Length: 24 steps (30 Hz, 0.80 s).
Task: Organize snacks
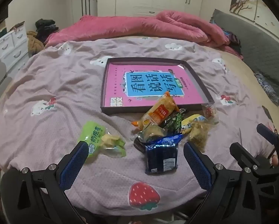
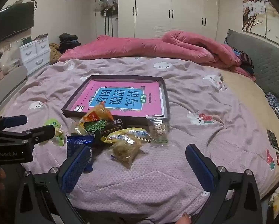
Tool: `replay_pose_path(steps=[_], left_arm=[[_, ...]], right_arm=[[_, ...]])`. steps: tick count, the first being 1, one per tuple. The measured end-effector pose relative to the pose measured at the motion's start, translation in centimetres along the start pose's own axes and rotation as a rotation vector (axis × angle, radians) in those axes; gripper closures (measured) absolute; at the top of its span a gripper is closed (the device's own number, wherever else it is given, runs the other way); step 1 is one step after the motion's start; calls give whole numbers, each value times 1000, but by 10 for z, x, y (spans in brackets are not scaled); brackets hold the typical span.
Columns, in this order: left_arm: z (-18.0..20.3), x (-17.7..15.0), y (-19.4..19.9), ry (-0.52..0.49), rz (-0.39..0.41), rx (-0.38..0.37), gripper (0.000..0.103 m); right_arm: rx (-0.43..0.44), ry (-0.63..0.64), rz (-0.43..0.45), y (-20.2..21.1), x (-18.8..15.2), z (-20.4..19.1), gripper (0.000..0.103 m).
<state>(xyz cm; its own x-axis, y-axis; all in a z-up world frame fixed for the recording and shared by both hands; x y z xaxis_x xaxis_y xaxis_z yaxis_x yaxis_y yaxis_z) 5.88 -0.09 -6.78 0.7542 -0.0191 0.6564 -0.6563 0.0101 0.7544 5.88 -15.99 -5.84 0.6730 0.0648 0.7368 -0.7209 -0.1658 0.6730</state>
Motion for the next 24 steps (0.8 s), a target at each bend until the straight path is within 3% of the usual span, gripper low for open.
replay_pose_path(steps=[3, 9, 24], left_arm=[[5, -1, 1, 15, 9, -18, 2], [-2, -4, -7, 42, -57, -47, 2], [4, -8, -7, 23, -49, -48, 2]], right_arm=[[0, 0, 3, -1, 0, 1, 0], [5, -8, -8, -2, -2, 0, 0], [8, -15, -14, -3, -2, 1, 0]])
Point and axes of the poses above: each gripper's, at about its wrist camera, not at the fingertips, and y roughly against the way its jaws point, z to its right, x to its top, the point moved 9 cm from there along -y, roughly the way its jaws point, and after that the axes turned 5 degrees about -y, right-handed, at the moved point
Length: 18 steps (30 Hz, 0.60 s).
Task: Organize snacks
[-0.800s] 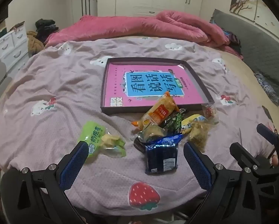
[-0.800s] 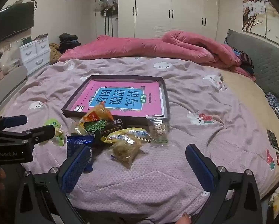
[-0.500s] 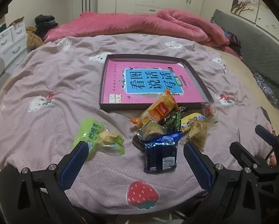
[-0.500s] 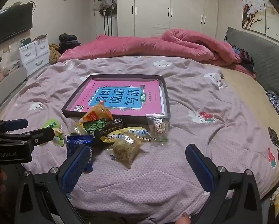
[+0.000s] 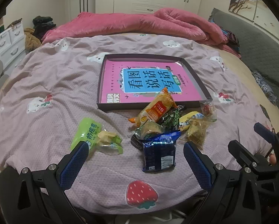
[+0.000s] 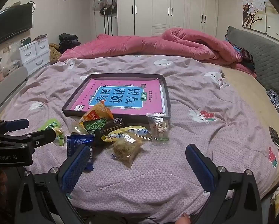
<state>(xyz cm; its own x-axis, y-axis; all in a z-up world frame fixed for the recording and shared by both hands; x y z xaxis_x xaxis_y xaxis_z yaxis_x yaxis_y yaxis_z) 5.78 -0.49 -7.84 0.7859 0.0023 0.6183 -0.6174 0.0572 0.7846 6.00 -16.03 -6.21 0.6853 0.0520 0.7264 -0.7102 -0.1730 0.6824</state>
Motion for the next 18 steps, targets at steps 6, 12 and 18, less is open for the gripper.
replay_pose_path(steps=[6, 12, 18], left_arm=[[0, -1, 1, -2, 2, -2, 2], [2, -1, 2, -4, 0, -5, 2], [3, -1, 2, -5, 0, -5, 2]], right_arm=[[3, 2, 2, 0, 0, -1, 0], [3, 2, 1, 0, 0, -2, 0], [4, 2, 2, 0, 0, -2, 0]])
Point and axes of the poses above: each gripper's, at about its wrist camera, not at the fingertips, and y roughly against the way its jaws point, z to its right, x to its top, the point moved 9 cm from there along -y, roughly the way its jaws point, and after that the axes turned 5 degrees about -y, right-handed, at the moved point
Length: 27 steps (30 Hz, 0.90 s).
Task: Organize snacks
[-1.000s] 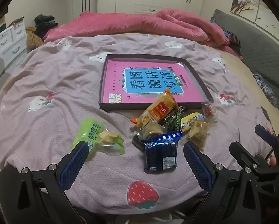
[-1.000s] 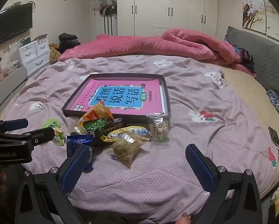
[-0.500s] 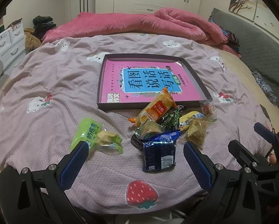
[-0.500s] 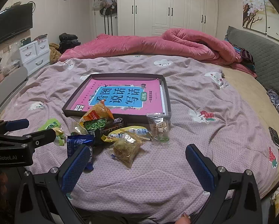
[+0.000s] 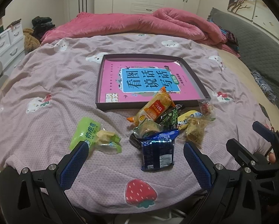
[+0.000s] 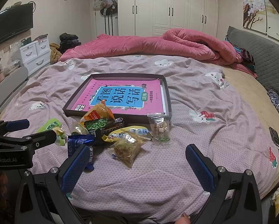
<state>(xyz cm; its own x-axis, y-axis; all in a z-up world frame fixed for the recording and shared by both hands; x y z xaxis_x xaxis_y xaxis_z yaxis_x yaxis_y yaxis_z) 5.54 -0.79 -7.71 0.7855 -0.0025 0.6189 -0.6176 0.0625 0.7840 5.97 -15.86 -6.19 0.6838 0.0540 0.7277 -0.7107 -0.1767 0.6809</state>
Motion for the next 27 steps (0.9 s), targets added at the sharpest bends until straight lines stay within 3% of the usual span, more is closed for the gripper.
replay_pose_path(steps=[27], left_arm=[[2, -3, 1, -11, -8, -7, 2]], right_arm=[[1, -1, -1, 1, 0, 0, 0]])
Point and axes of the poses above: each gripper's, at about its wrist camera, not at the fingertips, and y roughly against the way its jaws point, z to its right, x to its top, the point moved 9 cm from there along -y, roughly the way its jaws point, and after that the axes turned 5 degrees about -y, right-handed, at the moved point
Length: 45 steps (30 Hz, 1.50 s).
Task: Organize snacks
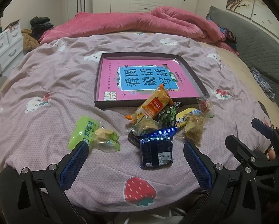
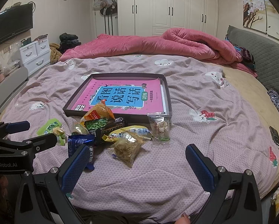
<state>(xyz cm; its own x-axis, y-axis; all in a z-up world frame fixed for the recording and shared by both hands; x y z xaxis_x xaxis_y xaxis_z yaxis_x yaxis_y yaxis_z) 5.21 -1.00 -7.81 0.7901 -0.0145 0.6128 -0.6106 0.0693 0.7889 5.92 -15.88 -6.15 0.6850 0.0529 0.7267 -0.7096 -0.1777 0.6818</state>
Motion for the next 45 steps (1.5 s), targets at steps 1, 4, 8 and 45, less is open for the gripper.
replay_pose_path(steps=[1, 4, 8, 45], left_arm=[[0, 0, 0, 0, -1, 0, 2], [-1, 0, 0, 3, -3, 0, 2], [-2, 0, -2, 7, -6, 0, 2], [-79, -19, -40, 283, -130, 14, 2]], right_arm=[[0, 0, 0, 0, 0, 0, 0], [2, -1, -1, 0, 0, 0, 0], [1, -1, 0, 0, 0, 0, 0], [45, -61, -127, -39, -12, 0, 0]])
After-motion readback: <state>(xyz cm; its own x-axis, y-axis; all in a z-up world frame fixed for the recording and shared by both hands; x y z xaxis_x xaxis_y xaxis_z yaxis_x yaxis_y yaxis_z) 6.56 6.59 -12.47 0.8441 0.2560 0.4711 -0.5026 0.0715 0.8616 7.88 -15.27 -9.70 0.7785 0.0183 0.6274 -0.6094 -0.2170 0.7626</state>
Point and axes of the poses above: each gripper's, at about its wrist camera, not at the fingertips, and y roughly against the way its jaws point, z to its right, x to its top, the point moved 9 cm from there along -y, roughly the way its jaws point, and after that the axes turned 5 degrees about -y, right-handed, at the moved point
